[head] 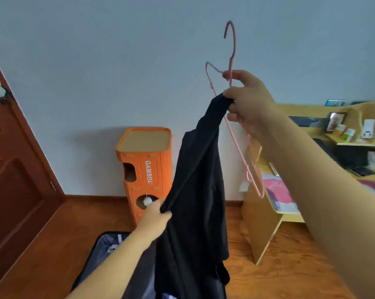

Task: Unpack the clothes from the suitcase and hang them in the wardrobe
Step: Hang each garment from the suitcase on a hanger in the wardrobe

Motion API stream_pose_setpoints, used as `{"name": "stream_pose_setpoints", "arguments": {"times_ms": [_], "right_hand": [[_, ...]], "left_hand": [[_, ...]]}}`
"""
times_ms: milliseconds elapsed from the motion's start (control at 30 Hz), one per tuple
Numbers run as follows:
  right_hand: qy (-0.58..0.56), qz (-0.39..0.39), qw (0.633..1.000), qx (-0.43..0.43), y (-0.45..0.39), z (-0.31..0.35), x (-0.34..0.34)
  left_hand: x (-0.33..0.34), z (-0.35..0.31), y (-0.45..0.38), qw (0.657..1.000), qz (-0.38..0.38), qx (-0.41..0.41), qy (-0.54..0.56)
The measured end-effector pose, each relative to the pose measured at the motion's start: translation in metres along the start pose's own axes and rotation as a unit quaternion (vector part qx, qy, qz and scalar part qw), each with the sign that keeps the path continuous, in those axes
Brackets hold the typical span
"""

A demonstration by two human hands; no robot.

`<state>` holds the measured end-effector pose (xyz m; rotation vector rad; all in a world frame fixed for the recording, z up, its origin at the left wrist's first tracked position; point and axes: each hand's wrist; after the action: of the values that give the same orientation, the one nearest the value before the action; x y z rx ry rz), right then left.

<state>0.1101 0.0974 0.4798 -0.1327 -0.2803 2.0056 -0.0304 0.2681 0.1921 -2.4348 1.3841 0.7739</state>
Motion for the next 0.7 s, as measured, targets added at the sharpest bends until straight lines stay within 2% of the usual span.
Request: {"name": "stream_pose_setpoints", "arguments": {"times_ms": [33, 100, 133, 167, 200, 233, 267, 333, 367, 433, 533, 633, 700], "right_hand": [[0.001, -0.008, 1.0, 0.013, -0.001, 0.0, -0.006], [-0.034, -0.009, 0.998, 0.056, 0.0, -0.001, -0.011], [-0.059, -0.008, 0.995, 0.077, 0.001, 0.0, -0.01], [-0.082, -0.007, 0.992, 0.093, 0.003, 0.001, -0.008], [-0.098, -0.007, 0.99, 0.103, 0.004, 0.003, -0.005], [-0.11, -0.008, 0.988, 0.108, 0.006, 0.006, -0.001], [-0.12, -0.008, 0.987, 0.11, 0.007, 0.01, 0.003], [-0.129, -0.016, 0.985, 0.112, 0.007, 0.014, 0.014], [-0.126, -0.026, 0.985, 0.111, 0.007, 0.014, 0.02], [-0.129, -0.056, 0.985, 0.104, 0.005, 0.016, 0.026], [-0.132, -0.085, 0.984, 0.083, -0.006, 0.024, 0.017], [0.017, -0.066, 0.997, 0.025, -0.019, 0.021, -0.007], [0.153, -0.015, 0.988, 0.03, -0.023, 0.002, -0.019]], "left_hand": [[-0.017, 0.003, -0.014, 0.998, -0.036, -0.028, -0.037], [-0.051, -0.002, -0.035, 0.969, -0.184, -0.095, -0.132], [-0.061, -0.009, -0.035, 0.95, -0.259, -0.113, -0.134], [-0.062, -0.017, -0.032, 0.945, -0.304, -0.091, -0.086], [-0.055, -0.028, -0.02, 0.955, -0.295, -0.037, -0.005], [-0.04, -0.039, -0.001, 0.964, -0.255, 0.032, 0.073], [-0.017, -0.043, 0.019, 0.974, -0.183, 0.077, 0.105], [0.035, -0.035, 0.051, 0.994, -0.031, 0.088, 0.064], [0.058, -0.021, 0.053, 0.998, 0.007, 0.064, 0.019], [0.079, 0.006, 0.04, 1.0, -0.012, 0.011, -0.017], [0.053, 0.035, 0.015, 0.998, -0.051, -0.039, -0.003], [-0.013, 0.028, 0.009, 0.983, -0.104, -0.077, 0.127], [-0.062, 0.003, 0.001, 0.98, -0.123, -0.053, 0.147]]}}
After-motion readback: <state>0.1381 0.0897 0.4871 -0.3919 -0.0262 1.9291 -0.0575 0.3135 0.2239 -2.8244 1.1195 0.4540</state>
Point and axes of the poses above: each hand's wrist, its own y-axis away from the middle knuckle, its own x-axis out of the palm, z = x × y, and after that the axes turned 6 degrees about -y, right-handed
